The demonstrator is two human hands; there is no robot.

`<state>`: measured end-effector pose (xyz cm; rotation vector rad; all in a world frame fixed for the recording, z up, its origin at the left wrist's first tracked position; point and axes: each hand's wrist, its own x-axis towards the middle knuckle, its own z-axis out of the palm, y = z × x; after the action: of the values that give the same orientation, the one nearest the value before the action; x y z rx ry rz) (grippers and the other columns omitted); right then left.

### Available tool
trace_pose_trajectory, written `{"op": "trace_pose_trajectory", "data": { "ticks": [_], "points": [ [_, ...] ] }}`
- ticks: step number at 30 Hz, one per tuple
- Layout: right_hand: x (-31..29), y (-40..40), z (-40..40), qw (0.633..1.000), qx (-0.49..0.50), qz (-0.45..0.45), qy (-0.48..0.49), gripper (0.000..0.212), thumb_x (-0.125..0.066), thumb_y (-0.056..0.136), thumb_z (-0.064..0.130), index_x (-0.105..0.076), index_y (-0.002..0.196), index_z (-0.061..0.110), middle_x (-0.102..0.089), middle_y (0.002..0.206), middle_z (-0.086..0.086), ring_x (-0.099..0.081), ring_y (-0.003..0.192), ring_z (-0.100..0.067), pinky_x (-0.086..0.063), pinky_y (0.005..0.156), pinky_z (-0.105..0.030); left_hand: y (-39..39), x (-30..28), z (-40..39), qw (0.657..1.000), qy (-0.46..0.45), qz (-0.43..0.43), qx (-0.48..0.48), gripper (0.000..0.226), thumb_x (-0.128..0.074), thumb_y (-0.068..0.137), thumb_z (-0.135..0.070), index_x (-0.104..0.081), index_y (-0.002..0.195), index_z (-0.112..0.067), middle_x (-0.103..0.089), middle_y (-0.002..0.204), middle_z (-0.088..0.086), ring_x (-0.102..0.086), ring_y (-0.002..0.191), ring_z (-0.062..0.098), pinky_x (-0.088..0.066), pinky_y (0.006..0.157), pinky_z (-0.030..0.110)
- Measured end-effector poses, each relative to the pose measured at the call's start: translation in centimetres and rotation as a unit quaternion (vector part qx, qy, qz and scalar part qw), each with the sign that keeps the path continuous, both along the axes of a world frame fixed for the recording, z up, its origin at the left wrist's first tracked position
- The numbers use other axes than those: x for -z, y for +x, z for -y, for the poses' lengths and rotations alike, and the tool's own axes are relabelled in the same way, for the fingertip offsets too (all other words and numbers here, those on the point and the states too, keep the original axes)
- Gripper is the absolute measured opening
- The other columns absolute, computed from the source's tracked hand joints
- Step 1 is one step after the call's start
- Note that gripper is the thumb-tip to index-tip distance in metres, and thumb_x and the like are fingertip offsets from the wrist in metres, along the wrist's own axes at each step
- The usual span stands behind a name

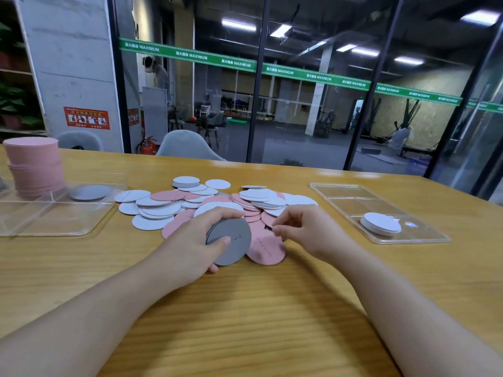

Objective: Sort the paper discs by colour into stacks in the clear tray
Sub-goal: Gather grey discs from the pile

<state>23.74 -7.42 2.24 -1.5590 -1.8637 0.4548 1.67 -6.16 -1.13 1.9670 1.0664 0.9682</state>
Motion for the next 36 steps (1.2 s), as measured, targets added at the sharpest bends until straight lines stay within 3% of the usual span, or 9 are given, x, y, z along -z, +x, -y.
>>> {"op": "trace_pose_trajectory", "data": {
  "ticks": [6, 12, 16, 18, 21, 24, 27, 30, 36],
  "points": [
    [0.8, 2.7, -1.1, 0.990, 0.041, 0.128, -0.039, 0.014, -0.068, 0.083, 0.015, -0.067, 0.080, 0.029, -0.061, 0.080, 0.021, -0.055, 0.076, 0.002, -0.038, 0.061, -0.008, -0.1, -0.1, 0.1, 1.000, 0.000, -0.004, 0.003, 0.043, -0.053, 0.093, -0.016, -0.053, 0.109, -0.056, -0.049, 0.110, -0.027, -0.067, 0.072, 0.021, -0.058, 0.068, 0.031],
    [1.4, 2.7, -1.6, 0.992, 0.025, 0.119, -0.024, 0.012, -0.073, 0.080, 0.019, -0.069, 0.087, 0.028, -0.059, 0.079, 0.022, -0.048, 0.066, 0.005, -0.036, 0.058, -0.006, 0.0, -0.2, 0.2, 1.000, -0.007, -0.006, 0.004, 0.043, -0.053, 0.093, -0.018, -0.052, 0.110, -0.057, -0.048, 0.108, -0.030, -0.067, 0.075, 0.020, -0.058, 0.071, 0.032],
    [1.8, 2.2, -2.0, 0.991, 0.013, 0.132, 0.015, 0.014, -0.072, 0.081, 0.021, -0.071, 0.095, 0.023, -0.059, 0.086, 0.014, -0.049, 0.071, 0.006, -0.035, 0.061, -0.004, -0.1, -0.2, 0.1, 1.000, -0.006, -0.004, 0.003, 0.043, -0.053, 0.092, -0.017, -0.052, 0.110, -0.057, -0.048, 0.108, -0.029, -0.067, 0.077, 0.021, -0.058, 0.070, 0.033],
    [2.0, 1.8, -2.2, 0.989, 0.002, 0.148, 0.028, 0.016, -0.070, 0.083, 0.024, -0.072, 0.099, 0.022, -0.058, 0.088, 0.012, -0.051, 0.076, 0.001, -0.037, 0.067, -0.007, -0.1, -0.2, 0.2, 1.000, -0.005, -0.002, 0.006, 0.043, -0.053, 0.092, -0.017, -0.053, 0.109, -0.056, -0.049, 0.108, -0.029, -0.067, 0.079, 0.021, -0.058, 0.070, 0.034],
    [2.1, 1.5, -2.3, 0.985, -0.017, 0.167, 0.040, 0.016, -0.064, 0.089, 0.025, -0.073, 0.101, 0.022, -0.057, 0.092, 0.008, -0.052, 0.085, -0.008, -0.041, 0.076, -0.022, -0.2, -0.3, 0.2, 1.000, -0.002, 0.008, 0.002, 0.045, -0.053, 0.092, -0.014, -0.054, 0.107, -0.056, -0.050, 0.109, -0.027, -0.066, 0.081, 0.024, -0.059, 0.067, 0.034],
    [2.0, 1.3, -2.2, 0.986, -0.014, 0.158, 0.045, 0.017, -0.057, 0.092, 0.022, -0.072, 0.099, 0.019, -0.061, 0.096, 0.004, -0.055, 0.088, -0.012, -0.044, 0.080, -0.027, -0.3, -0.5, 0.2, 0.999, 0.014, 0.032, -0.023, 0.048, -0.054, 0.091, -0.012, -0.055, 0.103, -0.058, -0.051, 0.109, -0.025, -0.066, 0.073, 0.021, -0.058, 0.063, 0.033],
    [2.1, 1.2, -2.2, 0.988, -0.018, 0.148, 0.041, 0.014, -0.057, 0.092, 0.023, -0.071, 0.095, 0.024, -0.062, 0.092, 0.010, -0.055, 0.088, -0.008, -0.044, 0.083, -0.030, -0.3, -0.9, 0.3, 0.996, 0.027, 0.065, -0.049, 0.049, -0.052, 0.091, -0.010, -0.053, 0.099, -0.058, -0.049, 0.106, -0.030, -0.062, 0.064, 0.015, -0.052, 0.053, 0.020],
    [1.9, 0.9, -1.8, 0.991, -0.047, 0.126, 0.028, 0.011, -0.060, 0.091, 0.023, -0.071, 0.090, 0.025, -0.059, 0.083, 0.017, -0.053, 0.080, 0.000, -0.043, 0.078, -0.027, -0.3, -1.0, 0.2, 0.992, 0.049, 0.089, -0.076, 0.049, -0.052, 0.091, -0.007, -0.053, 0.100, -0.055, -0.051, 0.108, -0.022, -0.062, 0.075, 0.017, -0.053, 0.053, 0.020],
    [0.2, 0.5, -0.4, 0.995, -0.052, 0.031, 0.082, 0.022, -0.055, 0.094, 0.015, -0.060, 0.079, 0.030, -0.058, 0.083, 0.008, -0.056, 0.075, -0.010, -0.045, 0.066, -0.021, -0.5, -0.8, -0.3, 0.992, 0.047, 0.085, -0.084, 0.049, -0.048, 0.093, -0.005, -0.052, 0.107, -0.052, -0.049, 0.112, -0.022, -0.061, 0.082, 0.017, -0.056, 0.054, 0.025]
  ]
}}
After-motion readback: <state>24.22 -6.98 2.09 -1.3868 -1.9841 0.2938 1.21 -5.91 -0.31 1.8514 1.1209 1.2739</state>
